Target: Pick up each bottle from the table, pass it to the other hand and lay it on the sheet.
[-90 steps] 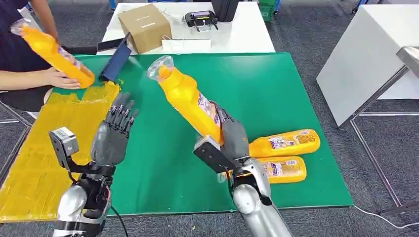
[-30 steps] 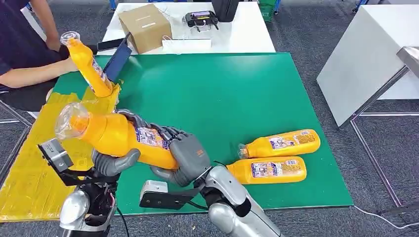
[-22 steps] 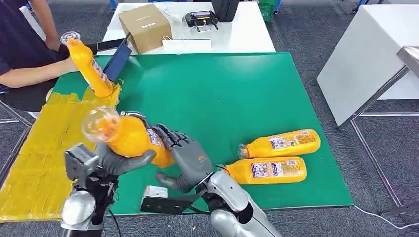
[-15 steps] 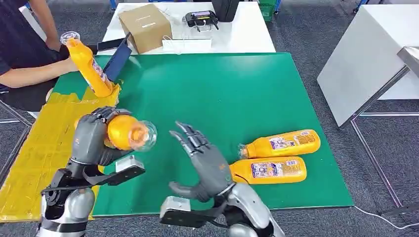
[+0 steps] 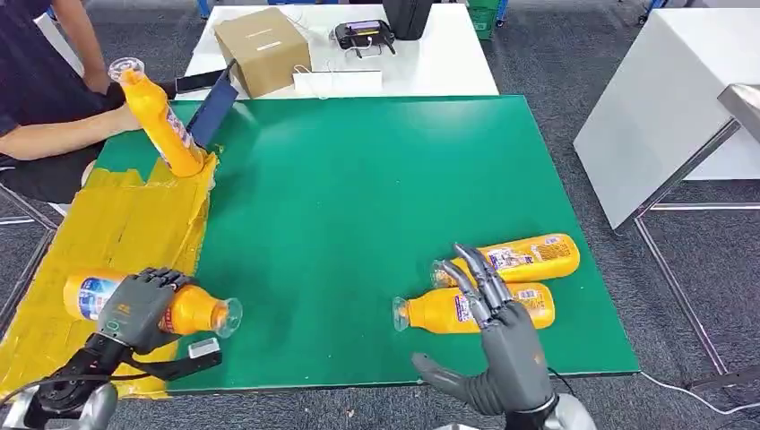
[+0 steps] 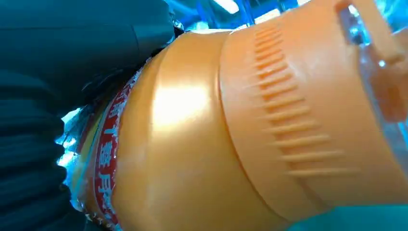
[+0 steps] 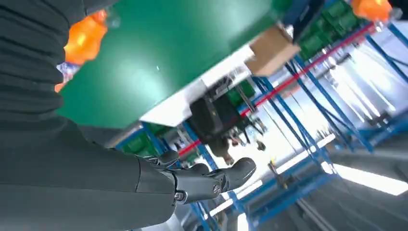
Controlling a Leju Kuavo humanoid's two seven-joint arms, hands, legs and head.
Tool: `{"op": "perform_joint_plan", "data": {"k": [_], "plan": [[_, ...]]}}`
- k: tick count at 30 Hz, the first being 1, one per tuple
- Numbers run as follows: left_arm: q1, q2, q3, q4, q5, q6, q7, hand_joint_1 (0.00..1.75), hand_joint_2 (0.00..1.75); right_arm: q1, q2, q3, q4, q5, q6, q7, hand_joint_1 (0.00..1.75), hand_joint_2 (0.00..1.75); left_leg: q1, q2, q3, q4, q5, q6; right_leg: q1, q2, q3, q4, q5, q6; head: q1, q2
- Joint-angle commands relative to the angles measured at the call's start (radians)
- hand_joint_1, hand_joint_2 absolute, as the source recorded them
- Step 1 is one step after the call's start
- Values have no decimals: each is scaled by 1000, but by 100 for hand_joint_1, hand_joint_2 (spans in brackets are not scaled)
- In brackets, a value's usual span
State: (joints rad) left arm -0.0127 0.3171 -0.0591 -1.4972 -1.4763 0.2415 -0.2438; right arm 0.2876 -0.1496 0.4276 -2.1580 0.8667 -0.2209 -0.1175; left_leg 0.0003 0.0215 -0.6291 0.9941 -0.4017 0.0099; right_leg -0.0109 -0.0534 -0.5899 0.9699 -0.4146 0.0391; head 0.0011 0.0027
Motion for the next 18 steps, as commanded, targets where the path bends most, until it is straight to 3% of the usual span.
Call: {"op": "perform_joint_plan", "data": {"k": [1,14,18], "plan": [[-34,46,-19,137,2,-12,-3,175,175,22,-28,-43,-27,-3,-10,-9,0,175,1,-2,5,-1,-2,-1,0,2,6,-1,-2,-1,1,0],[-34,46,-19,137,2,-12,-3,175,175,22,-28,-43,-27,-3,-10,-9,0,175,1,-3,7,-1,-2,-1,0,3,7,-1,-3,-2,0,0],[-35,89,-34,201,35,-75,-4,175,175,11,-94,-61,-14,-6,32,16,0,175,1,-2,8,0,-3,-1,0,5,9,-1,-3,-2,0,0]]}}
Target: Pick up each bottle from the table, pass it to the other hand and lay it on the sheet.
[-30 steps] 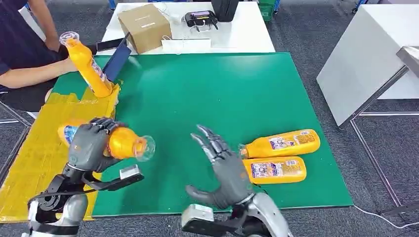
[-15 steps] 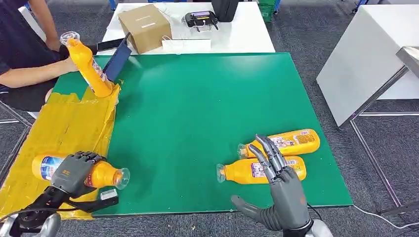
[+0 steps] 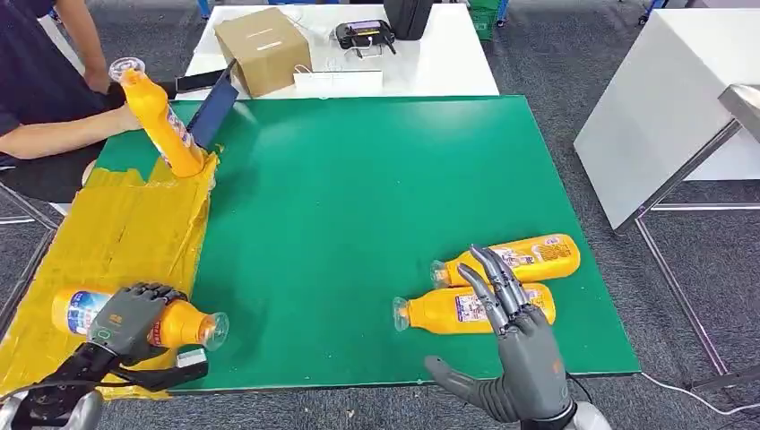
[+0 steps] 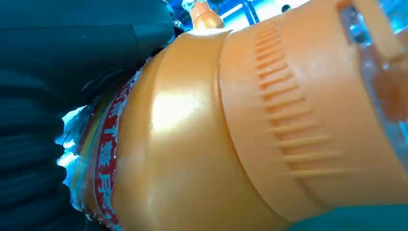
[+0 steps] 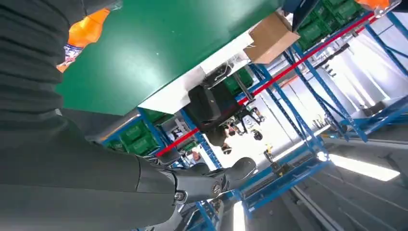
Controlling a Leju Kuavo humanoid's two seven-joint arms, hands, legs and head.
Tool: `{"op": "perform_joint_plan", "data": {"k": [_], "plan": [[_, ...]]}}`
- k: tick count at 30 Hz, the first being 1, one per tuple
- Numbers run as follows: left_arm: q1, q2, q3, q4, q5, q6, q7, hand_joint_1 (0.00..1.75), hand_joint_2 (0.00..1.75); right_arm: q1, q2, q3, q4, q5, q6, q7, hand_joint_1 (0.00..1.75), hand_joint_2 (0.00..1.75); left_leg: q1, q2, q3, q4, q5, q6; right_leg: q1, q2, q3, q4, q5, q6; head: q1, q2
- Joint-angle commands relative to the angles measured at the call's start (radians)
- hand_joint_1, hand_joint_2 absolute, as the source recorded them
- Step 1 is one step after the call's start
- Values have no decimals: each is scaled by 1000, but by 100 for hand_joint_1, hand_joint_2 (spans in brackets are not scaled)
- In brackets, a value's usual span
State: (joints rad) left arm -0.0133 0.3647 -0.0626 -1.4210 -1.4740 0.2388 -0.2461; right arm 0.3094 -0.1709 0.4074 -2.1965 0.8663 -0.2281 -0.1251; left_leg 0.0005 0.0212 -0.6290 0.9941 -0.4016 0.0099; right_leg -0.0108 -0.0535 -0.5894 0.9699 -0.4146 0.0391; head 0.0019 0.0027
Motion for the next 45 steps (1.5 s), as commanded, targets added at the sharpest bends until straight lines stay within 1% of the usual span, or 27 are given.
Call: {"op": "perform_joint_plan", "data": {"k": [1,2,3,4,5,6,8,9,10,11,12,13,14,15,17,18,20,24,25,27,31,32,33,35,37,43,45], "plan": [[-38,52,-34,147,41,-77,-9,175,175,-9,-86,-52,25,-20,50,22,0,175,0,0,4,-1,-1,0,0,3,4,-1,-1,-1,0,0],[-39,54,-33,166,48,-79,-10,175,175,-6,-97,-67,27,-35,59,20,0,175,1,-1,8,-1,-3,-1,0,6,9,-1,-3,-1,0,0],[-44,76,-53,190,37,-78,-13,47,175,-7,-118,-85,29,-53,89,20,0,175,1,0,6,-1,-2,-1,0,4,6,-2,-1,-1,0,0],[-57,61,-38,220,40,-104,30,0,0,-2,-126,-102,33,-70,110,24,0,175,1,-1,8,-1,-3,-1,0,5,8,-2,-2,-1,0,0],[-67,51,-47,236,-3,-109,68,0,0,3,-136,-115,35,-66,127,30,0,175,1,-2,9,-1,-4,-1,0,5,10,-1,-3,-1,0,0],[-72,52,-53,247,27,-112,47,0,0,10,-159,-128,39,-95,163,39,0,175,0,-2,6,-2,-1,0,0,2,7,-2,-1,-1,0,0],[-65,58,-48,236,66,-94,29,0,0,34,-206,-158,56,-82,182,57,0,175,0,-4,10,-2,-3,-1,-1,3,11,-2,-3,-1,0,0],[-65,56,-42,225,80,-94,28,0,0,45,-233,-172,67,-63,218,97,0,175,0,-2,6,-1,-1,0,-1,2,7,-2,-1,-1,-1,0],[-86,60,-49,212,142,-84,-16,0,0,89,-347,-199,91,-28,369,283,0,175,0,-3,7,-1,-1,0,-1,1,9,-2,-1,-1,0,0],[-108,70,-64,202,158,-102,-13,0,0,125,-397,-240,126,-76,327,258,0,175,0,-4,9,-1,-2,0,-1,2,11,-2,-2,-1,0,0],[-121,75,-70,195,172,-116,-15,0,0,150,-423,-275,154,-102,306,233,0,175,0,-6,10,-1,-2,0,0,1,13,-2,-3,-1,0,0],[-129,81,-75,190,183,-126,-16,0,0,162,-429,-304,169,-121,298,215,0,175,0,-7,8,0,-1,0,0,-2,11,-2,-2,0,-1,0],[-136,87,-83,189,187,-132,-15,0,0,165,-434,-324,174,-114,306,210,0,175,1,-9,10,0,-2,0,0,-3,13,-2,-3,0,-1,0],[-143,91,-89,193,188,-135,-14,0,0,163,-439,-331,173,-119,323,209,0,175,1,-7,8,1,-2,0,0,-3,1,-2,-3,-1,0,0],[-149,99,-97,200,207,-140,-17,0,0,156,-446,-338,170,-113,358,222,0,175,0,-9,9,1,-3,1,-1,-2,3,-2,-5,-2,1,0],[-150,101,-95,200,215,-138,-20,0,0,155,-451,-340,171,-115,365,225,0,175,0,-4,8,-1,-2,1,-1,1,3,-3,-1,0,0,0],[-151,99,-91,196,235,-129,-27,0,0,164,-464,-352,171,-123,379,234,0,175,-1,-2,9,-1,-3,1,-2,2,11,-2,-1,0,0,0],[-162,96,-90,184,282,-130,-48,0,0,179,-487,-381,197,-147,402,243,0,175,-1,-3,9,0,-2,1,-1,1,11,-2,-1,0,-1,0],[-166,93,-91,183,290,-129,-51,0,0,179,-488,-388,207,-154,406,243,0,175,-1,-2,7,0,-1,2,-1,0,8,-2,0,1,0,0],[-178,73,-86,174,348,-126,-81,0,0,157,-469,-389,252,-142,415,239,0,175,-1,-4,10,0,-3,1,-1,1,12,-2,-1,0,0,0],[-165,-14,-55,94,439,-114,-106,0,0,50,-341,-342,363,39,357,247,0,175,0,-3,10,-2,-1,2,0,1,12,-5,1,0,0,0],[-155,-49,-33,57,483,-112,-116,0,0,21,-298,-342,385,84,345,249,0,175,0,-2,8,-3,0,2,0,1,10,-5,2,1,0,0],[-147,-64,-26,29,507,-117,-124,0,0,3,-278,-340,399,93,352,246,0,175,0,-2,10,-3,0,2,0,2,12,-6,2,0,0,0],[-142,-101,-1,-28,604,-158,-149,0,0,-24,-257,-345,429,104,373,243,0,175,0,-3,12,-3,-1,1,0,3,14,-6,1,0,0,0],[-143,-123,14,-61,648,-179,-157,0,0,-35,-243,-351,446,113,383,237,0,175,0,-2,9,-2,-1,2,0,2,11,-5,1,0,0,0],[-144,-124,17,-66,650,-184,-153,0,0,-30,-241,-355,446,117,384,234,0,175,-1,-1,8,-1,-1,1,-1,2,10,-3,1,0,-1,0],[-144,-124,17,-66,650,-184,-153,0,0,-30,-241,-355,446,117,384,234,0,175,-1,-1,11,-1,-3,1,-1,4,13,-3,-1,0,0,0]]}}
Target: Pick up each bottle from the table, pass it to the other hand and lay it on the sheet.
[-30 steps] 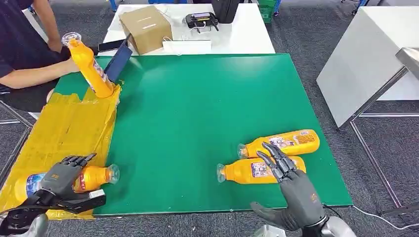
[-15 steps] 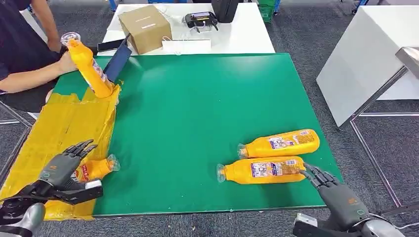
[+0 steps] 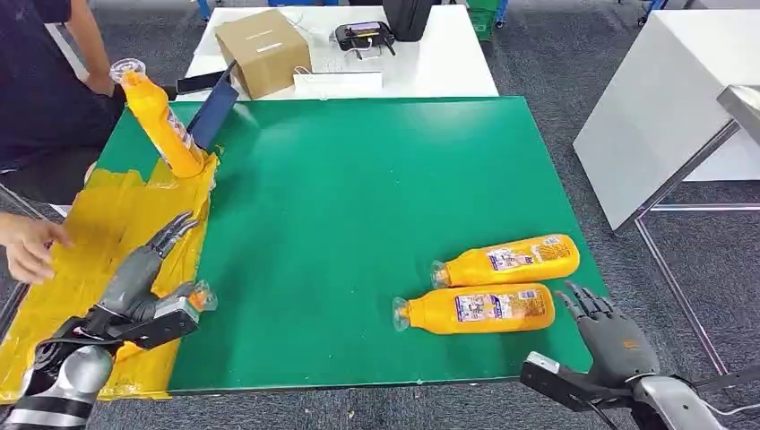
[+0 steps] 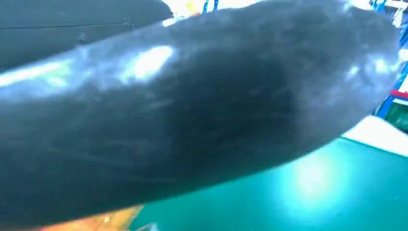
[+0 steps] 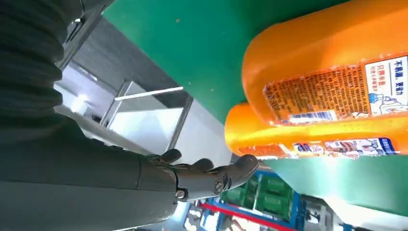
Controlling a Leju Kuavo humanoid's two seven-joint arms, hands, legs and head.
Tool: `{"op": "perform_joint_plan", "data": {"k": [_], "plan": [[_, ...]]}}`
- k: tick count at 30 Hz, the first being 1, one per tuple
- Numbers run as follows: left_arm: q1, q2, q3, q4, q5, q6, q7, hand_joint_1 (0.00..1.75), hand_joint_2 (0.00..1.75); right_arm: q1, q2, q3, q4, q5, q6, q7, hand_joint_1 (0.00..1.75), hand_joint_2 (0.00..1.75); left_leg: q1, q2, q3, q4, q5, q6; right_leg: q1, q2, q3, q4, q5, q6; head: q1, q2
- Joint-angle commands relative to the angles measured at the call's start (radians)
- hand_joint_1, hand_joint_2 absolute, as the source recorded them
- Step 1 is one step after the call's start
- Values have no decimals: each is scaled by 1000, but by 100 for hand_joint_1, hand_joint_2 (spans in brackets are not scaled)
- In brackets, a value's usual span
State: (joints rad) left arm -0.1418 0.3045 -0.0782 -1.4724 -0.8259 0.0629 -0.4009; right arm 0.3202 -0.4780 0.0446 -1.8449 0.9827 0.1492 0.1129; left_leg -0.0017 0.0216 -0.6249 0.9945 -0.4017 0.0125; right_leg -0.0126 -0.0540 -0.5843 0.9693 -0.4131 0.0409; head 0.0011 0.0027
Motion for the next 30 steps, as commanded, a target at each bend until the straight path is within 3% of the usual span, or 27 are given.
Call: {"op": "perform_joint_plan", "data": {"k": [1,6,14,30], "plan": [[-16,-71,39,-13,30,-18,-11,0,0,-39,68,4,92,3,8,-4,0,175,2,-1,6,-1,-2,-1,1,4,6,-2,-2,-2,0,0],[-29,-138,61,-75,136,-91,-6,0,0,-115,136,36,175,40,27,-23,0,175,2,-1,4,-1,-1,-1,1,4,4,-3,0,-1,0,0],[-66,-137,28,-48,116,-86,2,0,0,-212,197,187,275,85,35,-19,0,175,3,-1,10,-1,-3,-3,2,9,10,-2,-2,-4,0,0],[-76,-128,31,-34,109,-76,-2,0,0,-263,202,214,313,83,45,-15,0,175,2,0,4,-1,0,-1,1,3,4,-1,-1,-2,0,0]]}}
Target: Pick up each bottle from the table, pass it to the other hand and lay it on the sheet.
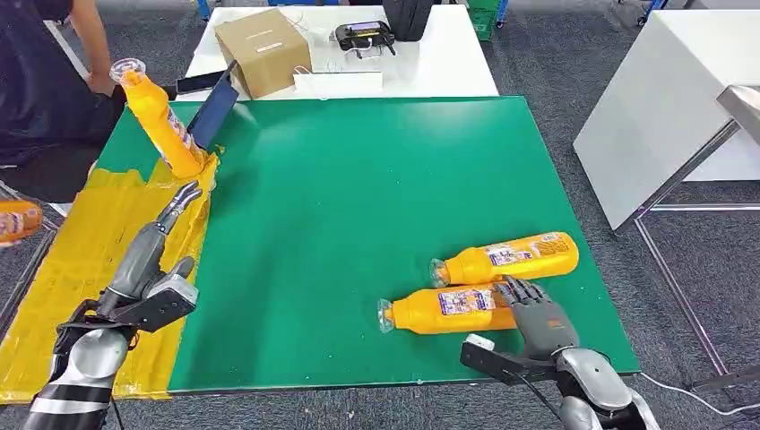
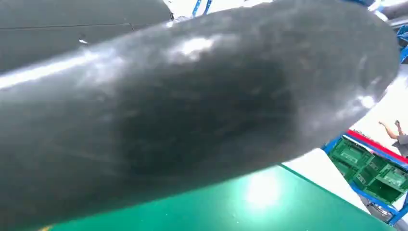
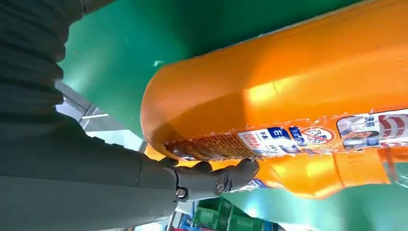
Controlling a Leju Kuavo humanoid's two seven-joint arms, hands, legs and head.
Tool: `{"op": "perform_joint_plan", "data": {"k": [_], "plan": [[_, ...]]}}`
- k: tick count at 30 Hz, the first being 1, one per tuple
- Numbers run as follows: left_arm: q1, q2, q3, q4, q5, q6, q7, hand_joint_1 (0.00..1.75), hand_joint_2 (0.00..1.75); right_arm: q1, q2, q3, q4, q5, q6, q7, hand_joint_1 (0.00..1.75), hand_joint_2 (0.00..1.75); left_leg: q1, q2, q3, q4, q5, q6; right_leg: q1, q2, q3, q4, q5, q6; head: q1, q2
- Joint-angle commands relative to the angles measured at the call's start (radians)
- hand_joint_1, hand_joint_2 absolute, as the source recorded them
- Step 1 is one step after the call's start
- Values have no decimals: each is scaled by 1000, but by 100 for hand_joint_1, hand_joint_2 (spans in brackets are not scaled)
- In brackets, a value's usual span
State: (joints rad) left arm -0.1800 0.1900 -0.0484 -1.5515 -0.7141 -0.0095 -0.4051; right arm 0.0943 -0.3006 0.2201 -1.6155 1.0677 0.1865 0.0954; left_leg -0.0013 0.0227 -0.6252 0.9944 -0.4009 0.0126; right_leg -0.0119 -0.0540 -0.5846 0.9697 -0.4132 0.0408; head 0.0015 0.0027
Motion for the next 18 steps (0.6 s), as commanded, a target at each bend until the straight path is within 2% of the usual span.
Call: {"op": "perform_joint_plan", "data": {"k": [1,7,10,11,12,13,15,18], "plan": [[-38,-14,2,45,-3,-4,2,0,0,-37,25,38,83,-2,8,2,0,175,1,-1,3,-1,-1,-1,1,3,3,-1,-1,-1,0,0],[-61,-13,-10,64,-3,-4,0,0,0,-59,22,93,138,8,34,-2,0,175,1,-1,3,-1,-1,-1,1,3,4,-2,0,-1,0,0],[-115,-8,-40,100,-4,-8,-3,0,0,-92,-46,158,199,-26,145,3,0,175,2,-3,6,-1,-2,-1,2,3,7,-2,-1,-2,0,0],[-149,-6,-58,129,2,-14,-3,0,0,-107,-96,187,225,-69,194,-7,17,175,2,-3,4,-1,-1,-1,1,2,5,-2,-1,-1,0,0],[-176,-6,-73,151,9,-19,-5,0,0,-113,-138,210,237,-89,221,-21,120,175,1,-3,2,0,0,0,1,0,3,-1,0,-1,0,0],[-204,-7,-94,173,13,-23,-7,0,0,-113,-191,234,246,-122,257,-38,175,175,2,-5,4,0,0,-1,1,0,6,-2,-1,-1,0,0],[-227,-8,-115,189,22,-25,-4,0,0,-101,-232,248,240,-152,264,-48,175,175,1,-4,4,0,1,0,1,-2,4,-1,-1,0,0,0],[-223,-7,-116,185,24,-23,-3,0,0,-97,-233,250,233,-156,262,-47,175,175,1,-5,9,-1,0,0,0,-2,7,-3,-1,-1,0,0]]}}
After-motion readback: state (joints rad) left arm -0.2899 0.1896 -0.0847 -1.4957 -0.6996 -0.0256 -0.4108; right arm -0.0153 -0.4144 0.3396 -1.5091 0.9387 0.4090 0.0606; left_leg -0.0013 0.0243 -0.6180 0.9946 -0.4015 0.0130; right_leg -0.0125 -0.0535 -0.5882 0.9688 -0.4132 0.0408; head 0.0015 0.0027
